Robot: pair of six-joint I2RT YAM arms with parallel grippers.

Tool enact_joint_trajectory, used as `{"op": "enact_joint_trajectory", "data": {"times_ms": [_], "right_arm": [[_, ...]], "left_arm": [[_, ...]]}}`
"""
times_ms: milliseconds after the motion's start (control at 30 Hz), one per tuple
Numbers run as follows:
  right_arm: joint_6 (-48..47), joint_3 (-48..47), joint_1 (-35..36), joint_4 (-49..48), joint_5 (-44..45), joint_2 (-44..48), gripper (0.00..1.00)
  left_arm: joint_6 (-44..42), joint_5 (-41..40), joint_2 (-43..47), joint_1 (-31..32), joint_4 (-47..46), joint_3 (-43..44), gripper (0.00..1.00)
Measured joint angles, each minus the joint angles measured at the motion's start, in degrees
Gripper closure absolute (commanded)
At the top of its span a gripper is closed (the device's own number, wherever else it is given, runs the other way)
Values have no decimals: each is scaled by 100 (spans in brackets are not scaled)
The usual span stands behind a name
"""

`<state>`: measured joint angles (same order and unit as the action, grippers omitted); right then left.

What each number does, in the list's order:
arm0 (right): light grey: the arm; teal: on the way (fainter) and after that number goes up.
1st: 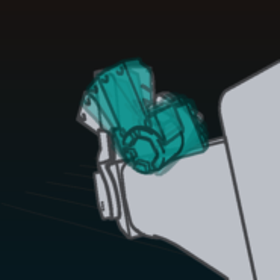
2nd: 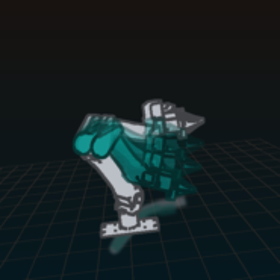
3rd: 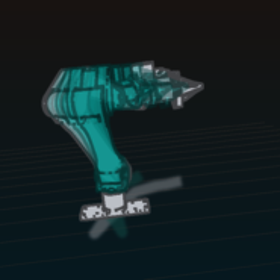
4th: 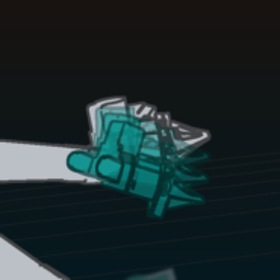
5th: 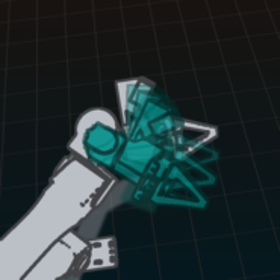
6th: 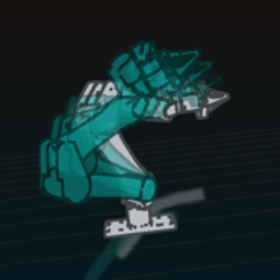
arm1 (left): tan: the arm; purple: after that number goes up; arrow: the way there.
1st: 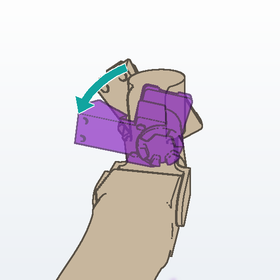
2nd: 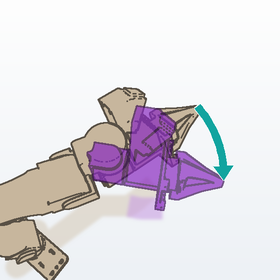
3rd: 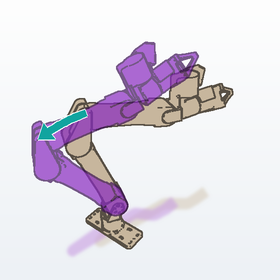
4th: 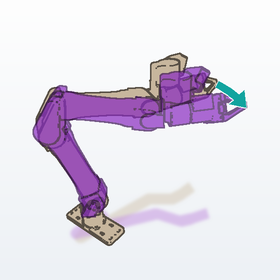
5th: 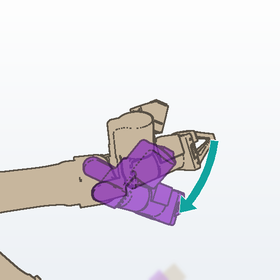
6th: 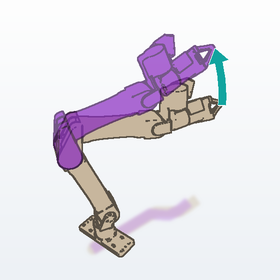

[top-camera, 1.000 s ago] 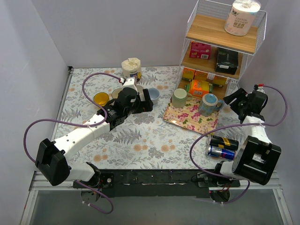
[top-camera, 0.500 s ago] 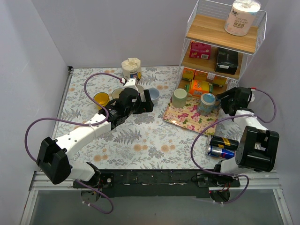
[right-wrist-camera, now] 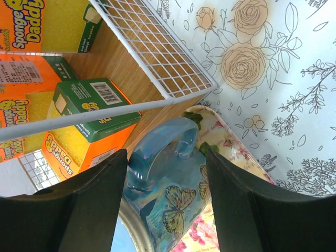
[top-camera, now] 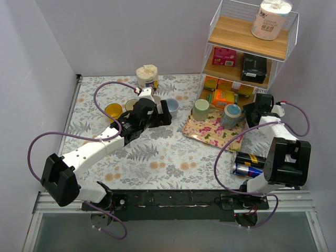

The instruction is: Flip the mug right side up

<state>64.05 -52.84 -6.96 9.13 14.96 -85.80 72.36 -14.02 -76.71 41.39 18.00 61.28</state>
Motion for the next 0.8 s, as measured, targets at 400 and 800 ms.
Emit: {"op": "enact_joint_trajectory", "data": {"times_ms": [400,800], "right_arm": [[511,-50,210,258,35,-11,46],[1287,118,376,660,94,254,49]], "left_arm": [[-13,-11,0,0,0,0,2],[-13,-11,0,0,-2,-61,2]]}}
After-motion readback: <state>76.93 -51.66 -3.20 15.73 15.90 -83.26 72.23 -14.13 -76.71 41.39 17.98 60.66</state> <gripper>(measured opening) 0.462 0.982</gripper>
